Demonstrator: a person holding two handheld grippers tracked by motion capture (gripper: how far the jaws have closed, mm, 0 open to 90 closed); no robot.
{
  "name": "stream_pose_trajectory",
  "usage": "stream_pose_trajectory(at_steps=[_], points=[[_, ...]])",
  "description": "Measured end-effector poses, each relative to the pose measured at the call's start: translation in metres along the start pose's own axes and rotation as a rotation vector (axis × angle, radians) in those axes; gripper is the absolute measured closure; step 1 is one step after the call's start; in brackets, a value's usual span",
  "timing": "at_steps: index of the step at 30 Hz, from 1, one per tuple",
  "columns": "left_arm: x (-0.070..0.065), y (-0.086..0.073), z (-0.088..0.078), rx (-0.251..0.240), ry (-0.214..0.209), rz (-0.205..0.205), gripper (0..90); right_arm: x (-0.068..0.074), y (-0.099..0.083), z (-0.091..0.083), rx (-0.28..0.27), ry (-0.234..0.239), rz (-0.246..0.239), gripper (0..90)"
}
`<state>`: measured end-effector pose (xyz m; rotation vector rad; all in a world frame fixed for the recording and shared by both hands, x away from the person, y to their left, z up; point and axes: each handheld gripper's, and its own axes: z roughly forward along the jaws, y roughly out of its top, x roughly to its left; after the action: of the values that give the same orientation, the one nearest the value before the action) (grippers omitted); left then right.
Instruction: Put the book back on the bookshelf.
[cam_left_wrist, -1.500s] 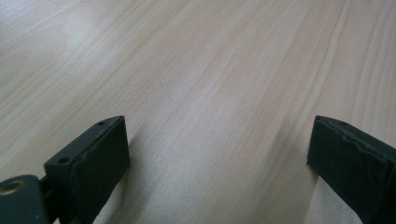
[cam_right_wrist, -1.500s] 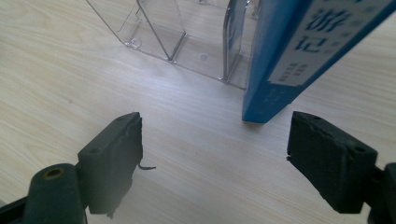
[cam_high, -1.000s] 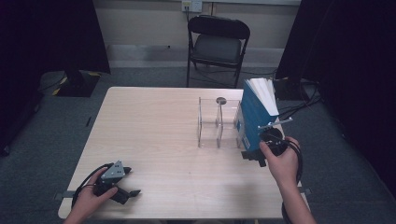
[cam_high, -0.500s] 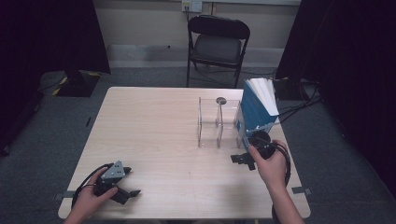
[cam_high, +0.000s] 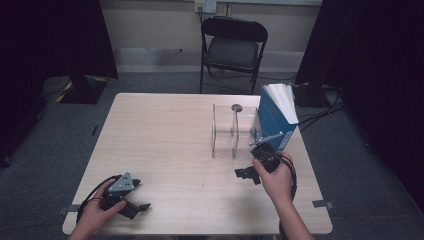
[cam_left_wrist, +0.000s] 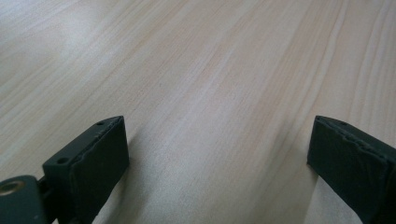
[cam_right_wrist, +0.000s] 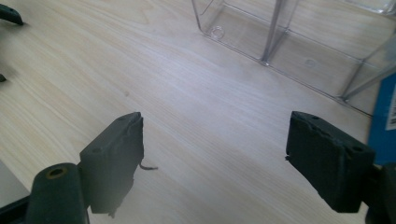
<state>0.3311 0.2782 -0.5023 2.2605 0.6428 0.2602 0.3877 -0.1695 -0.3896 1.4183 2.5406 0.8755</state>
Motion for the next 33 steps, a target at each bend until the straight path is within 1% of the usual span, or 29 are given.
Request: stream_pose_trajectory(at_steps=[4, 6, 8, 9, 10, 13, 14, 15, 17, 18, 19, 20, 22, 23, 28, 29, 33], points=[[0.000, 0.000, 0.000, -0.001, -0.001, -0.004, 4.9, 0.005, 0.001, 0.009, 0.009, 0.008, -0.006, 18.9], [0.000, 0.000, 0.000, -0.001, -0.001, -0.004, 4.9, 0.009, 0.001, 0.013, 0.015, 0.023, -0.008, 19.0], [0.000, 0.000, 0.000, 0.003, -0.002, 0.001, 4.9, 0.011, 0.002, 0.017, 0.006, 0.024, -0.023, 19.1], [0.000, 0.000, 0.000, 0.003, -0.002, 0.001, 4.9, 0.012, 0.003, 0.019, 0.011, 0.032, -0.025, 19.1], [0.000, 0.000, 0.000, 0.004, -0.001, 0.001, 4.9, 0.013, 0.003, 0.020, 0.015, 0.032, -0.020, 19.1], [0.000, 0.000, 0.000, 0.003, -0.001, 0.001, 4.9, 0.015, 0.003, 0.026, 0.025, 0.033, -0.031, 19.2], [0.000, 0.000, 0.000, -0.001, -0.001, -0.004, 4.9, 0.016, 0.003, 0.028, 0.028, 0.028, -0.032, 19.2], [0.000, 0.000, 0.000, -0.001, -0.001, -0.004, 4.9, 0.018, 0.003, 0.030, 0.039, 0.035, -0.029, 19.2], [0.000, 0.000, 0.000, 0.003, -0.005, 0.000, 4.6, 0.020, 0.003, 0.034, 0.042, 0.038, -0.033, 19.2], [0.000, 0.000, 0.000, -0.001, -0.002, -0.004, 4.6, 0.021, 0.003, 0.036, 0.048, 0.047, -0.038, 19.2], [0.000, 0.000, 0.000, 0.000, -0.001, 0.001, 4.6, 0.022, 0.003, 0.038, 0.049, 0.051, -0.033, 19.2], [0.000, 0.000, 0.000, 0.008, -0.007, 0.003, 4.6, 0.023, 0.003, 0.040, 0.051, 0.054, -0.041, 19.2], [0.000, 0.000, 0.000, 0.007, -0.007, 0.003, 4.6, 0.026, 0.003, 0.044, 0.056, 0.065, -0.041, 19.2], [0.000, 0.000, 0.000, 0.008, -0.007, 0.005, 4.6, 0.027, 0.002, 0.047, 0.055, 0.064, -0.049, 19.2], [0.000, 0.000, 0.000, 0.007, -0.007, 0.007, 4.6, 0.031, 0.000, 0.056, 0.067, 0.076, -0.057, 19.2], [0.000, 0.000, 0.000, 0.007, -0.007, 0.006, 4.6, 0.031, 0.000, 0.058, 0.073, 0.079, -0.052, 19.2], [0.000, 0.000, 0.000, 0.007, -0.008, 0.004, 4.6, 0.034, -0.002, 0.063, 0.077, 0.082, -0.065, 19.3]])
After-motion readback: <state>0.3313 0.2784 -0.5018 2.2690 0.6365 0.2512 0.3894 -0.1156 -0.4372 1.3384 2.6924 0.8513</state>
